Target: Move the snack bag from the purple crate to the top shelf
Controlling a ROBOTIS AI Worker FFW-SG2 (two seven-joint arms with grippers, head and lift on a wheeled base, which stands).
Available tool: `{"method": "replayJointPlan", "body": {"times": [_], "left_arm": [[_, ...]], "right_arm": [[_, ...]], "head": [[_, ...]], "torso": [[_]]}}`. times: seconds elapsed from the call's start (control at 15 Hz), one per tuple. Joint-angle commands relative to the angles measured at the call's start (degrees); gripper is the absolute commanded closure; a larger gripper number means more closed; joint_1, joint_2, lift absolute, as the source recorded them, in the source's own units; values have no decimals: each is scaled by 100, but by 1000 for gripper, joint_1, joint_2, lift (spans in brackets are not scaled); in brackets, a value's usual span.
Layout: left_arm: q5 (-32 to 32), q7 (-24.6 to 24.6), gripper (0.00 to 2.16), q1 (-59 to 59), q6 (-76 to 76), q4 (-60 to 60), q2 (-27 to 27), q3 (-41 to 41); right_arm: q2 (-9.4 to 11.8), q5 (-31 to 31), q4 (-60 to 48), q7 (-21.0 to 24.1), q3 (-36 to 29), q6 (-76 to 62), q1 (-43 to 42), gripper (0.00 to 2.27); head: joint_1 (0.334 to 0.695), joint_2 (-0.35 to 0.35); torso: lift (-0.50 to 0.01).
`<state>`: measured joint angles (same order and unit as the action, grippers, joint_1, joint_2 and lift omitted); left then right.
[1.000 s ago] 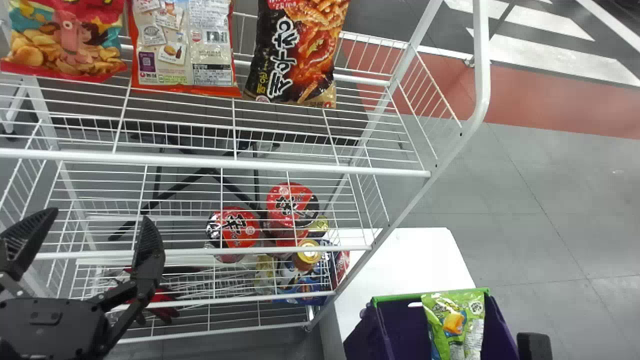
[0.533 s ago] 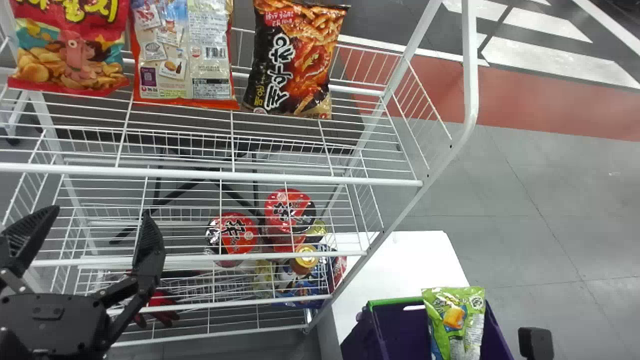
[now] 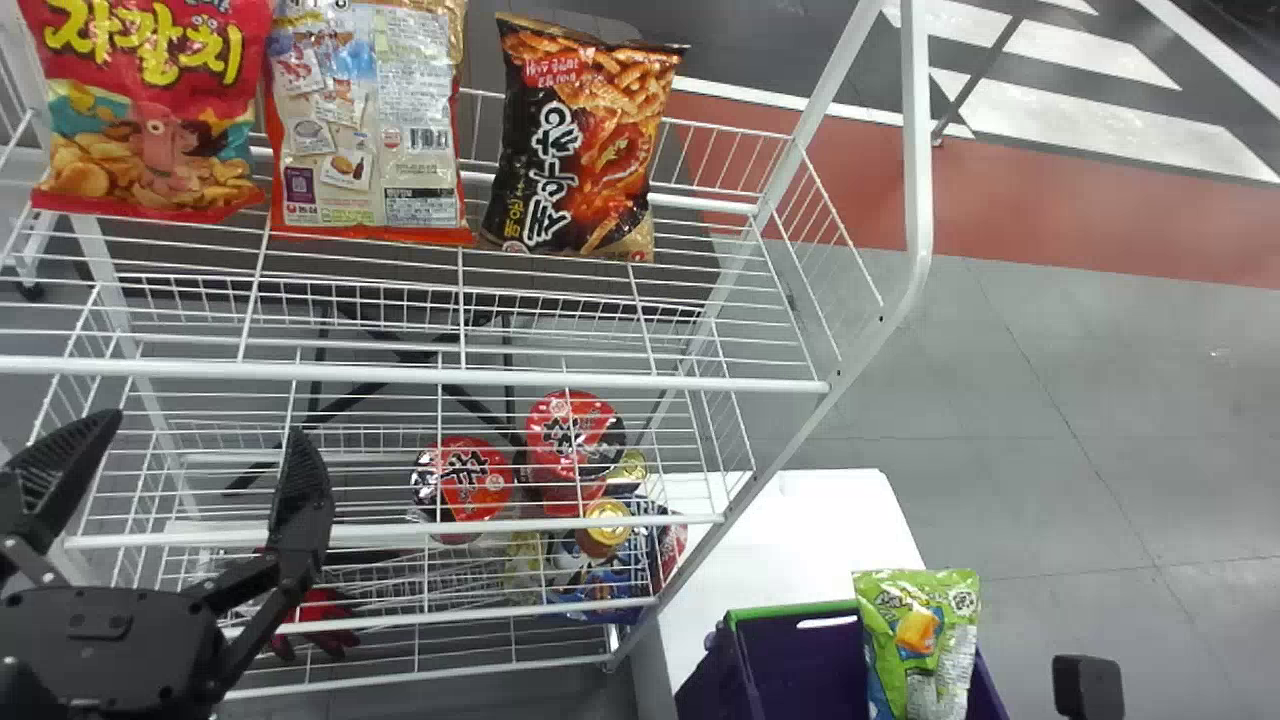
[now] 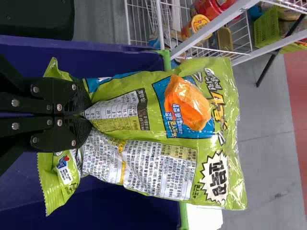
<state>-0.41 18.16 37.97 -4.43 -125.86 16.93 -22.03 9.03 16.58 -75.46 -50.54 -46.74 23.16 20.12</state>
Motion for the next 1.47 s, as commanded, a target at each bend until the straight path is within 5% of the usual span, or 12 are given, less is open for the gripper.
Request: {"method": "replayJointPlan", "body": {"times": [0.0,0.73,1.4], "left_arm": [[-12,4,103,44,0,-26,12,-29],[-162,48,103,158,0,-105,12,-82],[-162,48,103,114,158,-88,-6,-90]], "right_arm": [[-85,-41,-215,-96,-90,18,63,2246],[-296,-340,-891,-378,-213,229,282,2246],[-771,-612,-2043,-694,-406,493,546,2243]], "head": [[695,-350],[695,-350],[695,-350]], "torso": [[-79],[-35],[5]]}}
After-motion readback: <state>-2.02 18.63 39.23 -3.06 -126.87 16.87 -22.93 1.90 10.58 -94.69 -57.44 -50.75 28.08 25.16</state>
